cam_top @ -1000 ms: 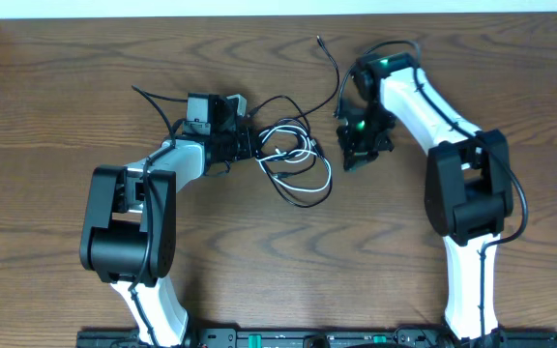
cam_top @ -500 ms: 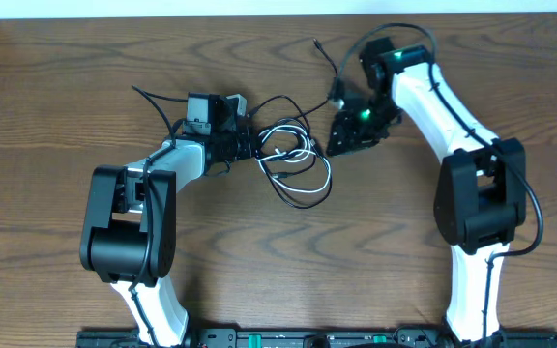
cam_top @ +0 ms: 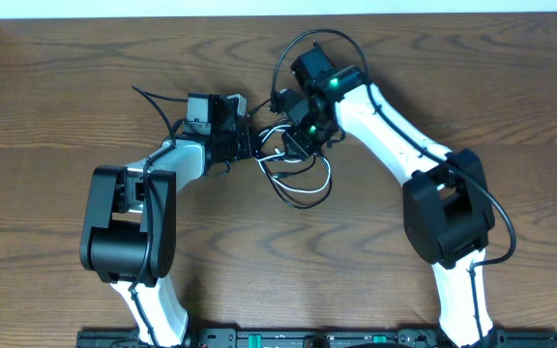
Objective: Untangle cables
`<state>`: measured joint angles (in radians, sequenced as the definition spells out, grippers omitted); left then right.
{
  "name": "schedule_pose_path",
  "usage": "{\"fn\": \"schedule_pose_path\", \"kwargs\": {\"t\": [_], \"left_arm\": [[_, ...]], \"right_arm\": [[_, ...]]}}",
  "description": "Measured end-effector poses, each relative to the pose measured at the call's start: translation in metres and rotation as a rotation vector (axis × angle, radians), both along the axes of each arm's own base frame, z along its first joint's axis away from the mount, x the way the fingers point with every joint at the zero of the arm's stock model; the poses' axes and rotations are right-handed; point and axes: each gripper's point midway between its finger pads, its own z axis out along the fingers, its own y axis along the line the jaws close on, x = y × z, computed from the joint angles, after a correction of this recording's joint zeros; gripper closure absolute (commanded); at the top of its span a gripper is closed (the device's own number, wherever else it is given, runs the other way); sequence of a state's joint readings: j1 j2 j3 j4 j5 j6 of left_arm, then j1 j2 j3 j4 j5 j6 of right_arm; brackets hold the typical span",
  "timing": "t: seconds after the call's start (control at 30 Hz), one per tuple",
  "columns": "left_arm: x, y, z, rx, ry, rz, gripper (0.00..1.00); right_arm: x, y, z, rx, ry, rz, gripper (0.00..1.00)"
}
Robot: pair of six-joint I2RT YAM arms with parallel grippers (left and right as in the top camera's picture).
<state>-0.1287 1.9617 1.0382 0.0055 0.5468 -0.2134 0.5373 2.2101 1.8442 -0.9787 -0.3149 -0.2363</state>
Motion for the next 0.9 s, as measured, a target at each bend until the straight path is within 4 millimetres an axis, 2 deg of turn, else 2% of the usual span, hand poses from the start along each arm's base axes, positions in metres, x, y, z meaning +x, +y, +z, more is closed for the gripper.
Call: {"fn": "schedule_pose_path", "kwargs": {"t": [0.33, 0.57, 0.9], "left_arm": [[0.0, 0.0, 0.0, 0.0, 0.0, 0.0, 0.92], [0.0, 0.0, 0.0, 0.0, 0.0, 0.0, 0.93], [0.0, 0.0, 0.0, 0.0, 0.0, 0.0, 0.92]], "right_arm": [[0.006, -0.009, -0.005, -0.059, -0.03, -0.031, 0.58], [0.0, -0.015, -0.023, -0.079, -0.015, -0.033, 0.6], [0.004, -0.019, -0.043, -0.069, -0.036, -0.047, 0.6]]}}
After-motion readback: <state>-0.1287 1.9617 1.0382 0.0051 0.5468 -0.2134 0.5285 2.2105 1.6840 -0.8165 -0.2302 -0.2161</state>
